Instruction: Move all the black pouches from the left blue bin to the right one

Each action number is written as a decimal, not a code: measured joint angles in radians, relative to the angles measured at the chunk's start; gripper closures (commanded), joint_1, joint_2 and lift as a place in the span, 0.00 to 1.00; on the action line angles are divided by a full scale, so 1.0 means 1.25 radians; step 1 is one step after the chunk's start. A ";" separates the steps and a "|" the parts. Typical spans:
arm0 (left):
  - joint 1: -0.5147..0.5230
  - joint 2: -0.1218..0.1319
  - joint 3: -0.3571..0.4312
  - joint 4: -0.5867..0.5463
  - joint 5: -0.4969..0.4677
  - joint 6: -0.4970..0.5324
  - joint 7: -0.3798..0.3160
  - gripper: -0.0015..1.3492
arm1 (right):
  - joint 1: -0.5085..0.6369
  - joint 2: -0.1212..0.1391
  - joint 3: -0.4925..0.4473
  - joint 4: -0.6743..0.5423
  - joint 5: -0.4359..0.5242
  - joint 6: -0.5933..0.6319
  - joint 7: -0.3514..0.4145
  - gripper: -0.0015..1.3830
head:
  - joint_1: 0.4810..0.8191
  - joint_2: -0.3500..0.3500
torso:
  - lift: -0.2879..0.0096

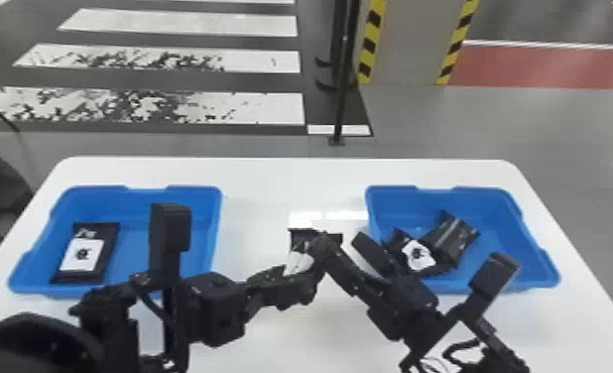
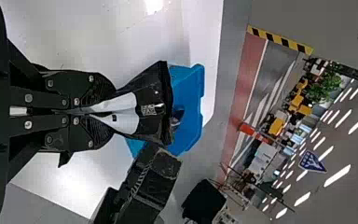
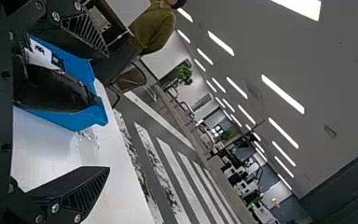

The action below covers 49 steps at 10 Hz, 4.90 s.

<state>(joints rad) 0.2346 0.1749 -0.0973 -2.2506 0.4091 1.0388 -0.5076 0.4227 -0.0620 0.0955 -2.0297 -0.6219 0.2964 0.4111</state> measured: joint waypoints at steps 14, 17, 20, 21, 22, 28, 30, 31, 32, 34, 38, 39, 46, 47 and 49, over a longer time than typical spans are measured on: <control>0.053 -0.021 0.037 0.044 0.065 -0.178 0.014 0.13 | -0.049 0.015 -0.047 0.045 -0.055 0.015 0.004 0.92 | 0.63 0.42 | 0.50; 0.094 -0.024 0.117 0.016 0.067 -0.200 -0.002 0.13 | -0.087 -0.012 -0.130 0.048 -0.023 0.028 0.002 0.92 | 0.63 0.38 | 0.50; 0.142 -0.026 0.222 -0.035 0.068 -0.219 -0.002 0.13 | -0.152 -0.054 -0.185 0.081 0.013 0.044 0.001 0.92 | 0.63 0.42 | 0.50; 0.145 -0.030 0.240 -0.037 0.068 -0.228 -0.002 0.13 | -0.168 -0.057 -0.217 0.099 0.046 0.042 -0.005 0.92 | 0.63 0.39 | 0.50; 0.145 -0.031 0.249 -0.038 0.068 -0.233 -0.001 0.13 | -0.189 -0.057 -0.249 0.137 0.084 0.033 -0.010 0.85 | 0.63 0.34 | 0.50; 0.132 -0.026 0.267 -0.038 0.060 -0.249 -0.001 0.14 | -0.178 -0.037 -0.291 0.163 0.171 -0.096 -0.042 0.10 | 0.63 0.28 | 0.50; 0.130 -0.027 0.292 -0.038 0.045 -0.244 -0.001 0.14 | -0.085 -0.010 -0.252 0.069 0.181 -0.172 -0.061 0.10 | 0.63 0.34 | 0.50; 0.128 -0.028 0.305 -0.038 0.034 -0.240 -0.001 0.14 | -0.041 0.006 -0.237 0.034 0.181 -0.186 -0.061 0.10 | 0.63 0.39 | 0.50; 0.124 -0.029 0.318 -0.038 0.024 -0.231 0.000 0.14 | 0.001 0.016 -0.220 0.007 0.171 -0.194 -0.063 0.10 | 0.63 0.43 | 0.50; 0.117 -0.033 0.334 -0.038 0.012 -0.203 0.000 0.14 | 0.091 0.040 -0.198 -0.046 0.168 -0.237 -0.073 0.10 | 0.63 0.48 | 0.50; 0.066 -0.042 0.399 -0.028 -0.110 -0.066 0.009 0.14 | 0.238 0.050 -0.153 -0.130 0.164 -0.288 -0.097 0.11 | 0.63 0.65 | 0.50; 0.034 -0.042 0.404 0.000 -0.133 -0.042 0.011 0.14 | 0.250 0.050 -0.150 -0.137 0.158 -0.288 -0.097 0.11 | 0.63 0.67 | 0.50; -0.175 -0.025 0.380 0.230 -0.258 0.052 0.051 0.14 | 0.253 0.050 -0.128 -0.125 0.113 -0.267 -0.097 0.11 | 0.63 0.78 | 0.50; -0.185 -0.027 0.378 0.239 -0.286 0.072 0.055 0.14 | 0.253 0.050 -0.128 -0.124 0.110 -0.261 -0.097 0.11 | 0.63 0.80 | 0.50; -0.208 -0.027 0.370 0.252 -0.332 0.110 0.068 0.14 | 0.253 0.050 -0.127 -0.122 0.100 -0.247 -0.096 0.12 | 0.63 0.82 | 0.50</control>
<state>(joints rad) -0.0252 0.1410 0.3658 -1.9353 -0.0057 1.1760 -0.4227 0.7390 0.0000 -0.0637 -2.1818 -0.4964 -0.0127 0.2911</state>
